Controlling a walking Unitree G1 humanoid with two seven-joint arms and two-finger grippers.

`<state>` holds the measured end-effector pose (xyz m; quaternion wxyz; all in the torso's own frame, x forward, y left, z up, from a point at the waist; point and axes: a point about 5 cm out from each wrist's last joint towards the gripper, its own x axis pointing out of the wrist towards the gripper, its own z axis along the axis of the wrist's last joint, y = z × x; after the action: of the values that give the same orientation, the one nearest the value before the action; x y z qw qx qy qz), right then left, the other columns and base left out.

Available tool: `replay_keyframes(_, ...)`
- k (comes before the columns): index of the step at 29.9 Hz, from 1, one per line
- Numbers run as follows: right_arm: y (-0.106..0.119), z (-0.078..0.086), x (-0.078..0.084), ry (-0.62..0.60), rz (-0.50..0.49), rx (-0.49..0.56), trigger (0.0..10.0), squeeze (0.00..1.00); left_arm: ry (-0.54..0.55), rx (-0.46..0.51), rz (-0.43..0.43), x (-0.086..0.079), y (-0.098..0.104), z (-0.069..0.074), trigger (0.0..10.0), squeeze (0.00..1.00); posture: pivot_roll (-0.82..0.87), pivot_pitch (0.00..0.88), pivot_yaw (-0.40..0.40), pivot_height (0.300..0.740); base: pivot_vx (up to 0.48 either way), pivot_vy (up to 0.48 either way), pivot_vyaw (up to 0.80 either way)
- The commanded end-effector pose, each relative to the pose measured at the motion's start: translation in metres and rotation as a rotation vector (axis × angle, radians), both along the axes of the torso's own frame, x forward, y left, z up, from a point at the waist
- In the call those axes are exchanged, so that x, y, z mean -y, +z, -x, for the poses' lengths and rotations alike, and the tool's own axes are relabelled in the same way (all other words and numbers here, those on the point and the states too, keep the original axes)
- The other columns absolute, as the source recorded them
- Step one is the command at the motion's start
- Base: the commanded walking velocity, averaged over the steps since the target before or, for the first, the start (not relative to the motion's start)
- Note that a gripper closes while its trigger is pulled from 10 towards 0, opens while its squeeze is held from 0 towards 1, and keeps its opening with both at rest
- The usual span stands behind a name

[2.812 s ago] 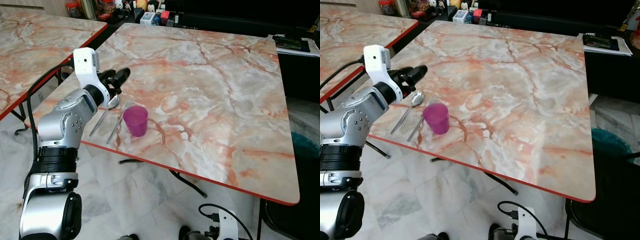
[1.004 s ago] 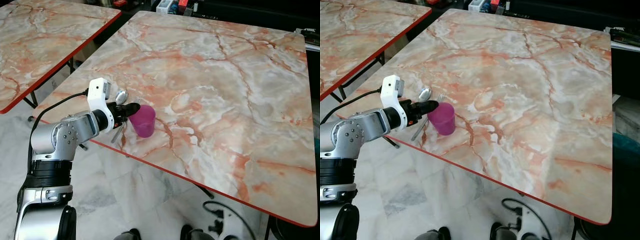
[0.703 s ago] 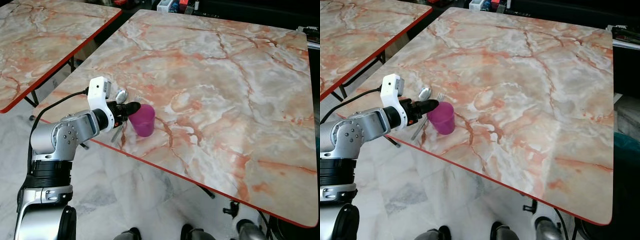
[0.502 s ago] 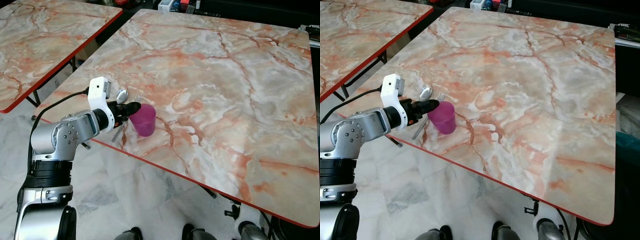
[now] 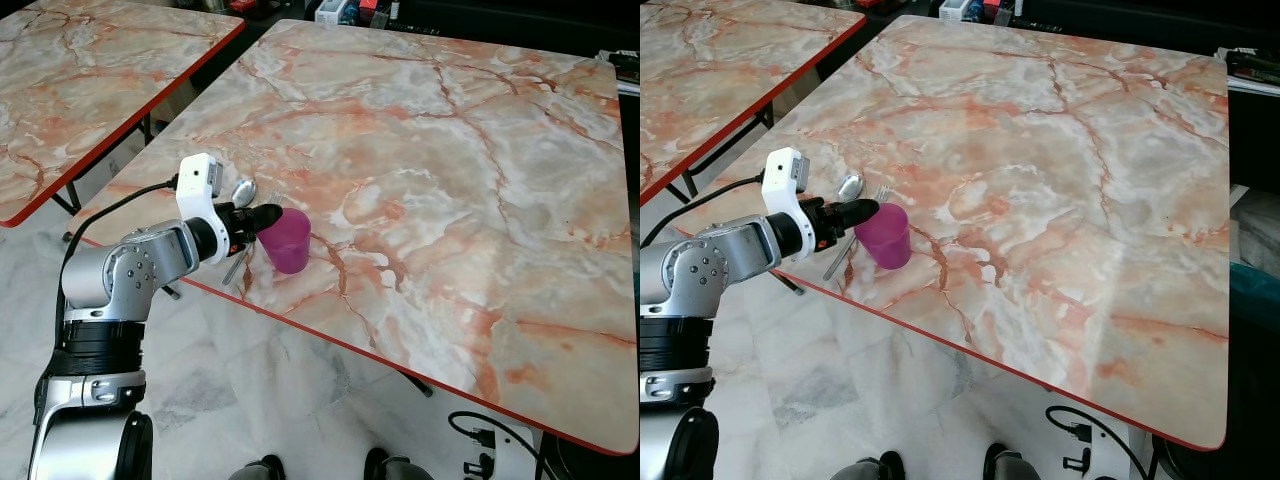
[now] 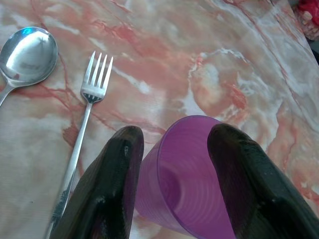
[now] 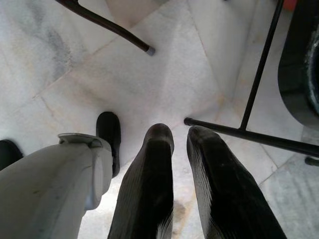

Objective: Setting the table

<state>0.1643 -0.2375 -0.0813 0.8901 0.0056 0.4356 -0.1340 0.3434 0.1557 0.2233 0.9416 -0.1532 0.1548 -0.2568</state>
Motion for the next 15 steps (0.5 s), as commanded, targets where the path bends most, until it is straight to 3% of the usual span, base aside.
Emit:
replay_keyframes(1,-0.004,0.006,-0.007,-0.002,-0.022,-0.019,10.0,0.00,0.001,0.006,-0.020,-0.004,0.001,0.003,10.0,0.00,-0.02,0.191,0.061,0.740,0.000,0.000,0.00)
replay_keyframes(15,-0.007,0.005,-0.018,0.017,-0.054,-0.025,10.0,0.00,-0.006,-0.037,-0.006,0.000,-0.007,0.004,10.0,0.00,-0.02,0.191,0.068,0.740,0.000,0.000,0.00)
